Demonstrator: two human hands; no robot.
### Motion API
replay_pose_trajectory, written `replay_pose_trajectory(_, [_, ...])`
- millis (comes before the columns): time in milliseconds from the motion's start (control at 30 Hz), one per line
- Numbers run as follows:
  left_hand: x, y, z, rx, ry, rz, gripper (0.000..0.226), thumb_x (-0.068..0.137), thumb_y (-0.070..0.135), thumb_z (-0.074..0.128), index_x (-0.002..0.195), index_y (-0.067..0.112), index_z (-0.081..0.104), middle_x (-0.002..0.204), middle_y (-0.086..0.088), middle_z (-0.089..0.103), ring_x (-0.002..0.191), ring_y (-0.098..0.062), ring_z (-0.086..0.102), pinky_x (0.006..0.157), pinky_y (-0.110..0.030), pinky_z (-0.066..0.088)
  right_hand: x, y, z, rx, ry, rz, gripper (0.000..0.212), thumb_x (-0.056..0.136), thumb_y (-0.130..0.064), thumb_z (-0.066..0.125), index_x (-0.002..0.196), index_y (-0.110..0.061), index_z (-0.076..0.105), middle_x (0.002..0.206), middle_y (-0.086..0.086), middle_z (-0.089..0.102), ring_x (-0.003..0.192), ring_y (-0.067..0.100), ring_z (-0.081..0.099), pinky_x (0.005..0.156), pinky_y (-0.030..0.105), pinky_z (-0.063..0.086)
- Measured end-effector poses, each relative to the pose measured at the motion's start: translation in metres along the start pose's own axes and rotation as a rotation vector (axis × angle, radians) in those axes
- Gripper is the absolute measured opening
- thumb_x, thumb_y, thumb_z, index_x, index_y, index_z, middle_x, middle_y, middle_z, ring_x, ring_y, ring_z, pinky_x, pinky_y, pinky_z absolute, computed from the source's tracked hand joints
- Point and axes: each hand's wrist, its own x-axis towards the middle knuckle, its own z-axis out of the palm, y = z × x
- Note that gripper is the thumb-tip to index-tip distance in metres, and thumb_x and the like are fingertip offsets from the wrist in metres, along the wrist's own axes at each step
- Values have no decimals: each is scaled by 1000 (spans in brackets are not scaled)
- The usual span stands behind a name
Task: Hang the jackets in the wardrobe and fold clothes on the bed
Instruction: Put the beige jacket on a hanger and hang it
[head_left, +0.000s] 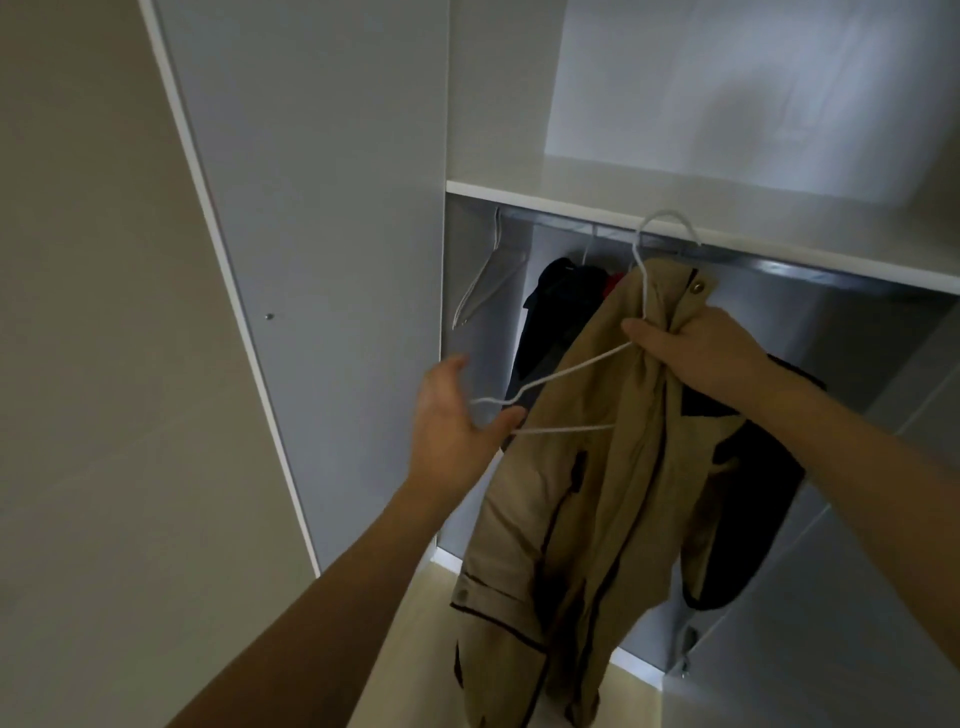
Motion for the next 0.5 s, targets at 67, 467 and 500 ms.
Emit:
replay_pose_trajectory(67, [-17, -22, 17, -404, -36, -462, 107, 68, 37, 86, 149, 18, 19, 145, -3, 33, 122, -11, 38, 99, -28, 37, -2, 9, -1, -20, 55, 14, 36, 86, -67, 46, 89, -34, 60, 87, -7, 59, 83, 14, 56, 81, 31, 43])
replay_pose_trajectory(467, [24, -37, 40, -187, -801, -844, 37, 97, 13, 54, 129, -6, 55, 112, -17, 67, 95, -28, 66, 79, -30, 56, -28, 38, -60, -128, 275, 16, 44, 89, -62, 46, 74, -23, 58, 73, -3, 58, 69, 14, 55, 68, 30, 43])
replay_pose_trajectory(500, [51, -15, 21, -305, -683, -842, 36, 93, 12, 58, 123, -8, 59, 101, -20, 68, 83, -31, 66, 74, -36, 58, -33, 43, -59, -163, 279, 45, 45, 89, -63, 45, 67, -24, 53, 68, -3, 56, 66, 16, 54, 66, 30, 42])
